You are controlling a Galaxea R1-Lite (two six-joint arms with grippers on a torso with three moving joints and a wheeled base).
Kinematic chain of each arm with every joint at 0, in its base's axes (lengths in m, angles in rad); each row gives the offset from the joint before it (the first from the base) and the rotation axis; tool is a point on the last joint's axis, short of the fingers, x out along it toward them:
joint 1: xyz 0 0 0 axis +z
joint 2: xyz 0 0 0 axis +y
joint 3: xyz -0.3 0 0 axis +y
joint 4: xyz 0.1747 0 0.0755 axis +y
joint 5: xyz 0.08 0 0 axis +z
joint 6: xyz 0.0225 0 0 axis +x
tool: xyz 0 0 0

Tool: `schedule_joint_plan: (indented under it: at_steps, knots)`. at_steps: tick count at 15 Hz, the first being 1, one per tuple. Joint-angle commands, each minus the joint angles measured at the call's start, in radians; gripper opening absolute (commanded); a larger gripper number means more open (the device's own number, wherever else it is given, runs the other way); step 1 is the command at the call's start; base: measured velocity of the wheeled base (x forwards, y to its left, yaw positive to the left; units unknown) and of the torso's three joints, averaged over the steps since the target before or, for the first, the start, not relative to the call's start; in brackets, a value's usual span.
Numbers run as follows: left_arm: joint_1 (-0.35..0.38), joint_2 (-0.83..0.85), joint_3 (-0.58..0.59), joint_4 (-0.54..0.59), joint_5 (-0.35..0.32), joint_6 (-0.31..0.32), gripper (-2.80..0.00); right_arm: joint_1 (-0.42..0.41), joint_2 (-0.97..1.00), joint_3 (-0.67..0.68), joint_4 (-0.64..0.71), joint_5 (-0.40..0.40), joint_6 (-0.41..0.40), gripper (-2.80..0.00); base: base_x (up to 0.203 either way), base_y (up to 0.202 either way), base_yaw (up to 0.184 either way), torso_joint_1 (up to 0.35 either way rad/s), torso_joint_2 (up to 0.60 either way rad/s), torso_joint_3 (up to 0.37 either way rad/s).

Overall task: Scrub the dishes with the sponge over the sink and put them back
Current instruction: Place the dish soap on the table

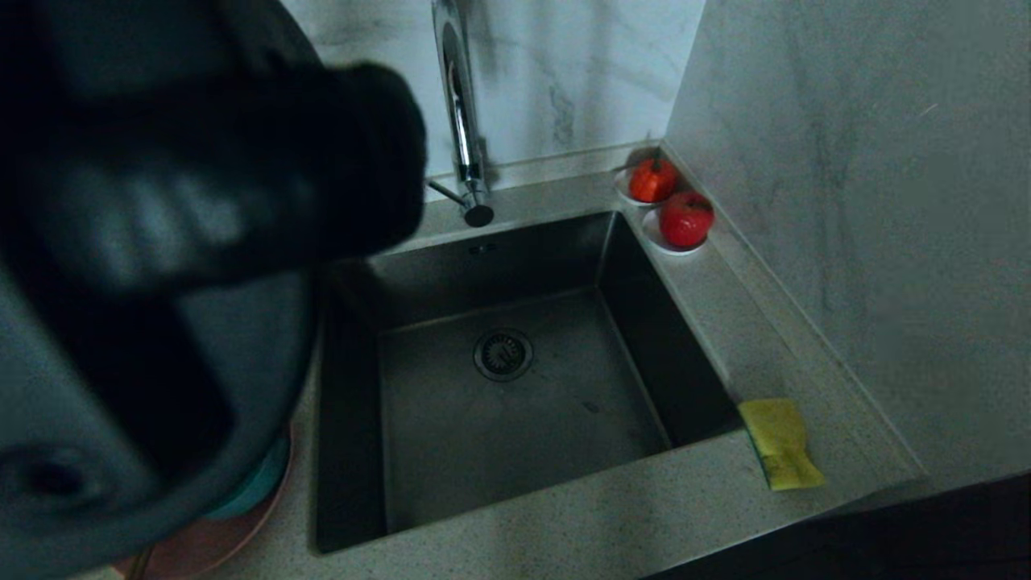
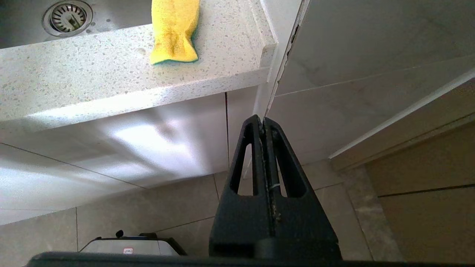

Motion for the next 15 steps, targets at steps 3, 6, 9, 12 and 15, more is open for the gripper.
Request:
schedule_joint_plan:
  at_steps: [3,6,9,12,15]
  knots:
    - [0.001,-0.006,-0.005,-0.009,0.005,-0.059,-2.8,0.0,-0.001,0.0,0.001,0.0,0.0,-2.8,0.0,0.0,0.0,0.0,0.0,0.0]
    - [0.006,-0.008,-0.005,-0.009,0.002,-0.148,-2.8,0.0,-0.001,0.0,0.001,0.0,0.0,-2.8,0.0,0.0,0.0,0.0,0.0,0.0]
    - [0.006,-0.007,0.001,-0.01,0.003,-0.209,-2.8,0.0,-0.001,0.0,-0.001,0.0,0.0,-2.8,0.0,0.0,0.0,0.0,0.0,0.0]
    - [0.003,0.001,-0.004,0.001,0.0,-0.308,-2.8,0.0,-0.001,0.0,0.001,0.0,0.0,-2.8,0.0,0.0,0.0,0.0,0.0,0.0]
    - [0.003,-0.007,-0.003,0.012,0.009,-0.36,-2.8,0.0,-0.001,0.0,0.001,0.0,0.0,-2.8,0.0,0.0,0.0,0.0,0.0,0.0]
